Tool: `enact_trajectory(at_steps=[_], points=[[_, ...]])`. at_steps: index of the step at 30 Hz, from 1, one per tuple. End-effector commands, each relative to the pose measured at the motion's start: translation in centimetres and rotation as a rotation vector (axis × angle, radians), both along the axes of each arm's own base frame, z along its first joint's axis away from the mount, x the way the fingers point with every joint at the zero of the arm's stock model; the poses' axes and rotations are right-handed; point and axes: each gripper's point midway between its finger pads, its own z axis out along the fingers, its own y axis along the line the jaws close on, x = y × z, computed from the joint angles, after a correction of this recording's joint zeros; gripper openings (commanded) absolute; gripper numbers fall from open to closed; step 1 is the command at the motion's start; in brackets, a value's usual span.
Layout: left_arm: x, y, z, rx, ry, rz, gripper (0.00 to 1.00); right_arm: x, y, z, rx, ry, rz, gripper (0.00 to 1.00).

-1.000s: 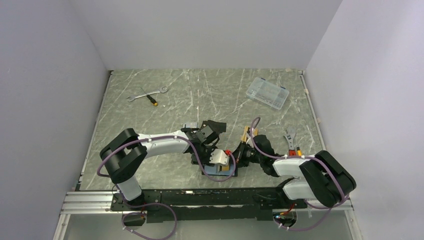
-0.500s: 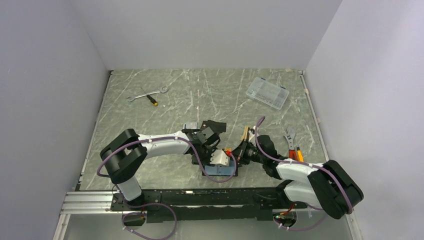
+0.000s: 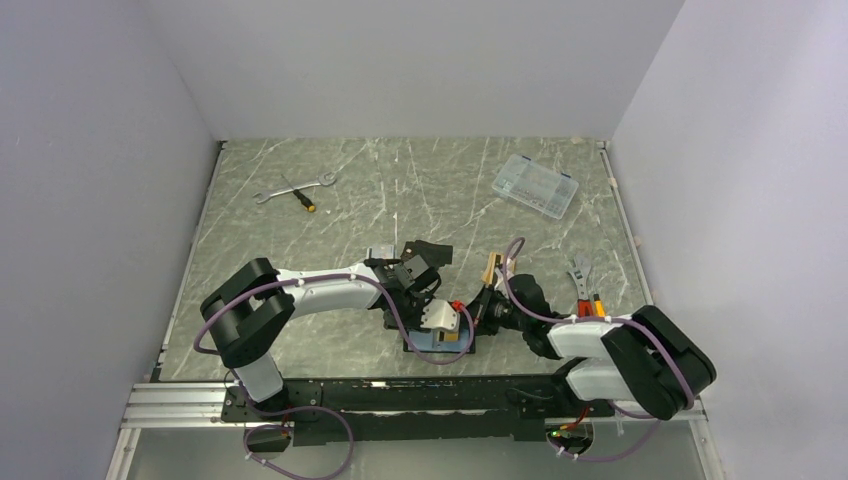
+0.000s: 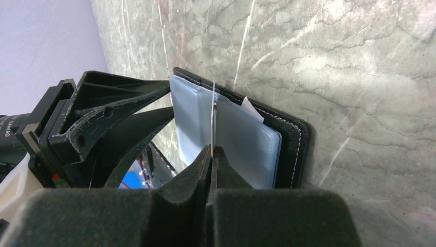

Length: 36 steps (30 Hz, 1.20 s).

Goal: Put the credit cards into the card holder
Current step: Insert the credit card into the card holder.

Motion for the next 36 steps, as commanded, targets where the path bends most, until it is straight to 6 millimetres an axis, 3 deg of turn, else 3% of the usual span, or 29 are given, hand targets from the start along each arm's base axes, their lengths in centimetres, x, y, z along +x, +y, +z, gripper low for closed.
enact_trajectory(at_steps=[1,7,15,29,36], points=[[-0.1,1.6,-2.8,0.079,-0.001,0.019,0.39,0.5,0.3,1.6,0.036,-0.064,-0.008,0.0],[-0.1,1.7,-2.9,0.085,0.001,0.032,0.37,1.0,-0.2,2.6,0.026,-0.102,-0.039,0.0],[-0.1,1.8,-2.8,0.085,-0.002,0.044,0.37,0.5,0.6,1.2,0.031,-0.059,-0.009,0.0],[0.0,2.3,-3.1,0.106,-0.005,0.062,0.35,0.2,1.0,1.5,0.045,-0.068,-0.015,0.0],[-0.1,2.5,-3.4,0.116,-0.003,0.07,0.33,-0.4,1.4,0.5,0.033,-0.04,0.0,0.0]])
